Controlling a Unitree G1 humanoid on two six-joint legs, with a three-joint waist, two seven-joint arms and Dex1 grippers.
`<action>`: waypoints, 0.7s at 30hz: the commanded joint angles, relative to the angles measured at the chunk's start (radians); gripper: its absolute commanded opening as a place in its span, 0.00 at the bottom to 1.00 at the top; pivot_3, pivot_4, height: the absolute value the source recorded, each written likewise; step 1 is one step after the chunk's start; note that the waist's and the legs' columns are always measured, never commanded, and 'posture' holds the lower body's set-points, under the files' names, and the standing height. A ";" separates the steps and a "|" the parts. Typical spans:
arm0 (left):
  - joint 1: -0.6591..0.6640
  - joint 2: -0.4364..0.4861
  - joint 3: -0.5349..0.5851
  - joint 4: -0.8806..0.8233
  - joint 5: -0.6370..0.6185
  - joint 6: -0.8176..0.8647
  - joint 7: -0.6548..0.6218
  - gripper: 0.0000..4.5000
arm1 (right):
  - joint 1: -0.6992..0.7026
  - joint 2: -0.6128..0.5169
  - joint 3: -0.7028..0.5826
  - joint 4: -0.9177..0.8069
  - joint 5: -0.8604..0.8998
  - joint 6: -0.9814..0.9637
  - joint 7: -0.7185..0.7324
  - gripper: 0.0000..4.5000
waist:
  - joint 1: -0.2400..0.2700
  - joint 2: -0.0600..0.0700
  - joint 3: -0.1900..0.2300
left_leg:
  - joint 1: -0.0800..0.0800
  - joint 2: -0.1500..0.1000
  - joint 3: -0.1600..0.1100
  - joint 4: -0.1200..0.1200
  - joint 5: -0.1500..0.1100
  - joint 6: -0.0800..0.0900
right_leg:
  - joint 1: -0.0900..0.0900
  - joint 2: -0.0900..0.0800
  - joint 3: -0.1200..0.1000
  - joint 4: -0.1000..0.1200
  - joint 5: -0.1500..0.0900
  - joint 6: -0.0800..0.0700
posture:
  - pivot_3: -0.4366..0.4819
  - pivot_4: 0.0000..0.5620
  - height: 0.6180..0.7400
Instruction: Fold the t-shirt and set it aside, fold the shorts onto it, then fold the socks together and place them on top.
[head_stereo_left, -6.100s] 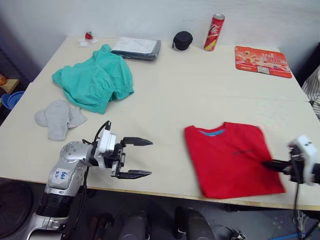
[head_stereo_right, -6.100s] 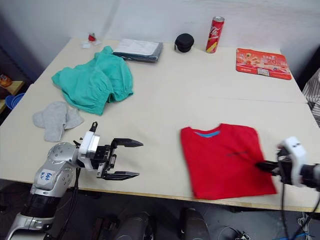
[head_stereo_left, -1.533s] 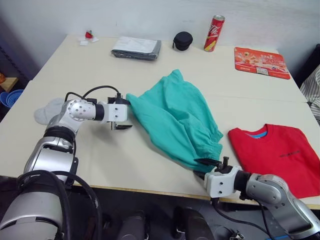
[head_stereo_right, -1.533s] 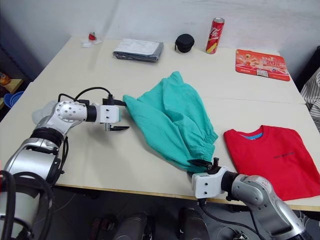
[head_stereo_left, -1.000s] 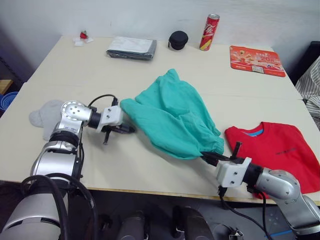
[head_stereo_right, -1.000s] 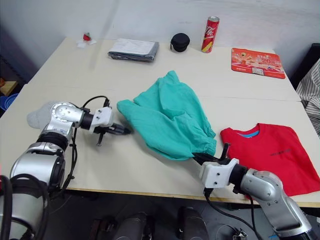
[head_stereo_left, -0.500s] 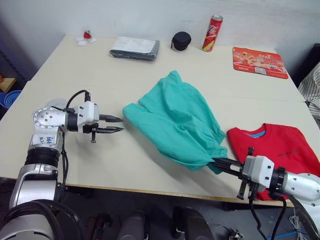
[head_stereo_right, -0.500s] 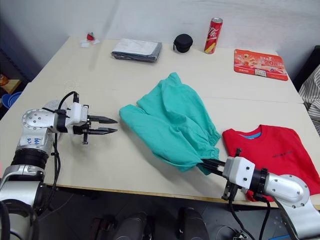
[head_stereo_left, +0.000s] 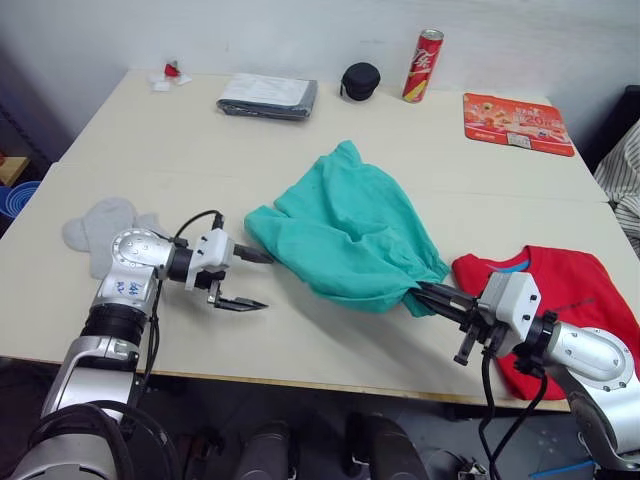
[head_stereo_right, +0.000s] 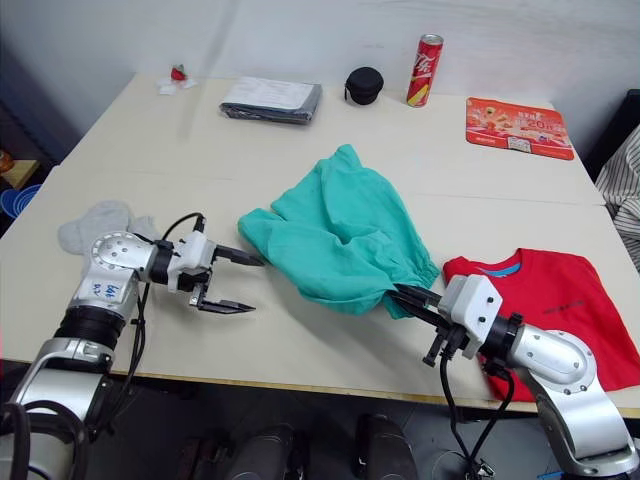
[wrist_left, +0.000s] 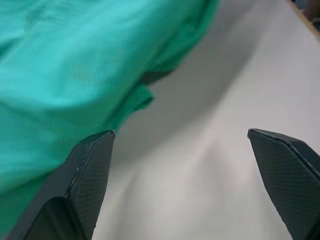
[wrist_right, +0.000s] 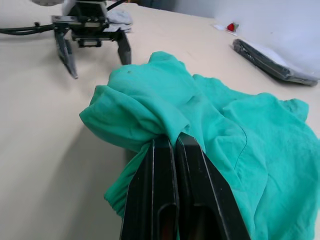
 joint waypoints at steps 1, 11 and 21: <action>0.019 -0.011 0.000 -0.119 -0.011 0.054 0.034 0.99 | -0.033 0.020 -0.056 -0.062 0.067 0.063 -0.065 0.00 | 0.001 0.000 0.000 | 0.000 0.000 0.000 0.000 0.000 0.000 | 0.000 0.000 0.000 0.000 0.000 0.000 | 0.48 0.27 1.00; -0.122 -0.185 -0.019 0.051 0.140 -0.023 0.348 0.99 | -0.170 0.081 -0.062 -0.067 0.156 0.222 -0.192 0.00 | 0.007 0.000 0.000 | -0.001 -0.001 0.000 0.000 0.000 0.000 | 0.000 0.000 -0.001 0.000 0.000 0.000 | 0.48 0.27 1.00; -0.157 -0.245 -0.098 0.156 0.253 -0.019 0.425 0.88 | -0.216 0.084 -0.063 -0.082 0.158 0.293 -0.237 0.00 | 0.006 0.000 0.000 | -0.001 0.000 0.002 -0.001 0.000 0.000 | -0.001 0.001 0.000 0.000 0.000 0.000 | 0.48 0.27 1.00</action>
